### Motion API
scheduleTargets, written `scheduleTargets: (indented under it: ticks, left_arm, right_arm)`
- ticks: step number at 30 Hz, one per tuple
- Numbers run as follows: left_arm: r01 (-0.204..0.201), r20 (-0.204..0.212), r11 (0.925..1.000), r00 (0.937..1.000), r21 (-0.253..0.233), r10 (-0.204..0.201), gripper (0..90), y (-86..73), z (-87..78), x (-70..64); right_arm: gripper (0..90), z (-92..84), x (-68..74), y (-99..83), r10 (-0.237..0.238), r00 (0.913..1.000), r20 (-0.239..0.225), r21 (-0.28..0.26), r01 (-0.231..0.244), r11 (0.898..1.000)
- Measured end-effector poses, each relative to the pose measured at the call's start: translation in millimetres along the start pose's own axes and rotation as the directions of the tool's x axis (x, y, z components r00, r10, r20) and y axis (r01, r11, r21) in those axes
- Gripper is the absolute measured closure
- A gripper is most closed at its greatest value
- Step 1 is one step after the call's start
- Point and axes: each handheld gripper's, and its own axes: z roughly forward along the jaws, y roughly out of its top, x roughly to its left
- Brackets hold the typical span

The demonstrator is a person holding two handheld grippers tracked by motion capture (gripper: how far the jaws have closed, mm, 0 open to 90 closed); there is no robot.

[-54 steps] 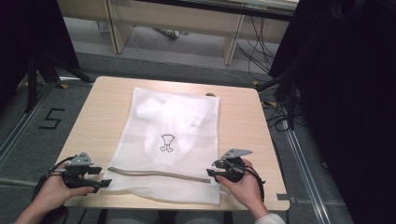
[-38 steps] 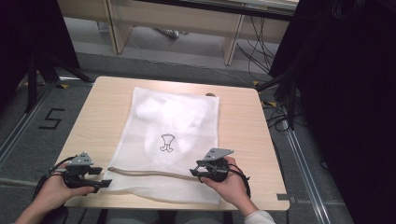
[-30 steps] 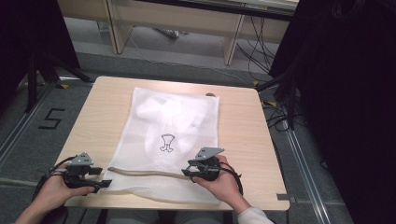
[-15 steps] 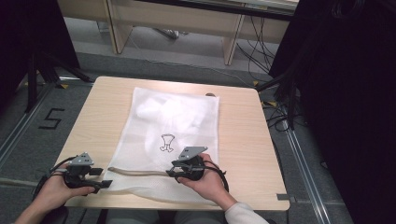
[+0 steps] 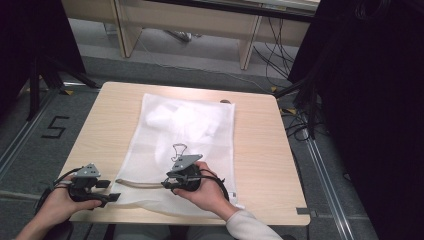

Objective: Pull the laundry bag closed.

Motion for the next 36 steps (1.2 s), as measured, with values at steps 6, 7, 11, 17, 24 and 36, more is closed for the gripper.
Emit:
scheduleTargets:
  ticks: [6, 7, 11, 17, 24, 36]
  left_arm:
    - [-0.013, 0.0, 0.9999, 0.9999, 0.011, 0.013, 32.6, 0.0, -1.0, 1.4]
    - [-0.013, 0.0, 0.9999, 0.9999, 0.011, 0.013, 32.6, 0.1, -1.0, 1.5]
    - [-0.009, -0.007, 0.9999, 0.9999, 0.01, 0.009, 32.6, 0.0, -0.8, 0.9]
    - [-0.011, -0.012, 0.9999, 0.9999, 0.013, 0.011, 32.5, -0.1, -0.8, 1.1]
    - [-0.009, -0.01, 0.9999, 0.9999, 0.012, 0.009, 32.6, -0.2, -1.0, 1.5]
    - [0.008, 0.001, 0.9999, 1.0, 0.011, -0.008, 32.5, -0.5, -0.7, 1.1]
  right_arm:
    - [63.2, 7.9, 3.2, 11.5, -0.023, 0.9997, -0.01, -0.008, 0.023, 1.0]
    - [63.2, 9.7, 3.5, 12.2, -0.023, 0.9997, -0.005, -0.012, 0.023, 1.0]
    - [63.4, 14.8, 2.5, 15.7, -0.046, 0.9989, -0.008, -0.003, 0.046, 0.999]
    - [63.7, 19.9, 6.0, 21.9, -0.039, 0.9987, -0.032, 0.003, 0.039, 0.999]
    - [65.2, 28.7, 10.9, 31.7, -0.054, 0.9978, -0.037, 0.006, 0.054, 0.998]
    - [65.9, 46.4, 17.7, 40.6, -0.068, 0.9959, -0.06, 0.027, 0.07, 0.997]
